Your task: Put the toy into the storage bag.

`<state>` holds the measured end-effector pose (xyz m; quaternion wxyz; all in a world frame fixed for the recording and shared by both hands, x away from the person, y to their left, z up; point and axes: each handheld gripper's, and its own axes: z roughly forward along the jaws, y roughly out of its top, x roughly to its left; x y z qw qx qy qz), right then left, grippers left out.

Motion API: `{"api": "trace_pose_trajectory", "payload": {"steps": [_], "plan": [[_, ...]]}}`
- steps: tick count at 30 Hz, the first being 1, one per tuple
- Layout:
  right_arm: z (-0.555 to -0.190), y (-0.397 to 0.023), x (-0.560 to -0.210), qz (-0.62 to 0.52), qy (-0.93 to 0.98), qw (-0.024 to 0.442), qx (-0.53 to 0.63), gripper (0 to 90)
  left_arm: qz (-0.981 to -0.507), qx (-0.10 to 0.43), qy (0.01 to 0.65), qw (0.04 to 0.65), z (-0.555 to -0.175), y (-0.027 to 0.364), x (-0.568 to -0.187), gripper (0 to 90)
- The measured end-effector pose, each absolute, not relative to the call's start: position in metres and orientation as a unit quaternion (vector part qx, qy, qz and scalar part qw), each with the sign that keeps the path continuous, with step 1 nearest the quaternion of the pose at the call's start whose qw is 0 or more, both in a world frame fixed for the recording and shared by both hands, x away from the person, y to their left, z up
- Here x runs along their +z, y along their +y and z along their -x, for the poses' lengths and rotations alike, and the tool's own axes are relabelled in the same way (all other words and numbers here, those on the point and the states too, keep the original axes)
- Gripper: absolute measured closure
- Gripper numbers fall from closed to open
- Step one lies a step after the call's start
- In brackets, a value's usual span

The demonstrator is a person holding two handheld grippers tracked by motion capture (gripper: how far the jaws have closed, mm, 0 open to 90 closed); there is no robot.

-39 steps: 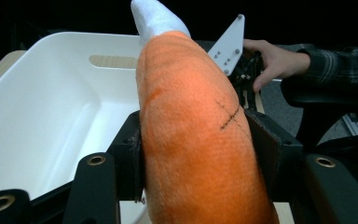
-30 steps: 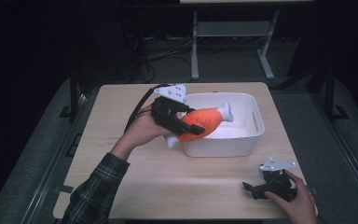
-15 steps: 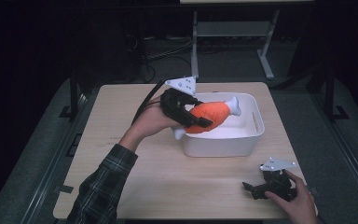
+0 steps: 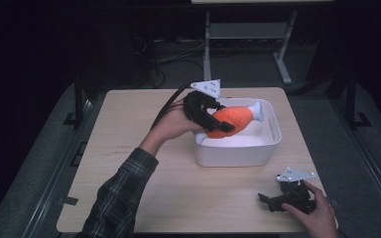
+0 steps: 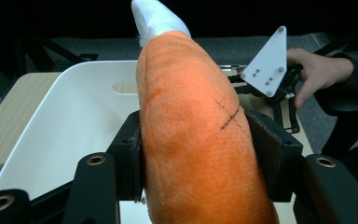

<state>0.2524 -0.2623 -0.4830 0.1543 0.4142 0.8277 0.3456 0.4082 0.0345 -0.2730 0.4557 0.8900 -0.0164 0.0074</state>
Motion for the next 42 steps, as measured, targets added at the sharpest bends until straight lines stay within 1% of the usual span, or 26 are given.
{"api": "trace_pose_trajectory", "payload": {"steps": [5, 15, 26, 42], "plan": [[-0.252, -0.262, -0.483, -0.415, 0.828, 0.154, 0.345, 0.0, -0.886, -0.003, -0.011, 0.463, -0.416, 0.027, -0.280, 43.4], [-0.252, -0.262, -0.483, -0.416, 0.827, 0.153, 0.346, 0.0, -0.890, -0.022, -0.016, 0.455, -0.431, 0.014, -0.300, 42.7], [-0.252, -0.262, -0.483, -0.417, 0.827, 0.153, 0.346, 0.0, -0.898, -0.035, -0.026, 0.439, -0.432, -0.001, -0.314, 41.9], [-0.252, -0.262, -0.483, -0.415, 0.827, 0.153, 0.346, 0.0, -0.906, -0.034, -0.035, 0.419, -0.432, -0.013, -0.323, 41.4]]}}
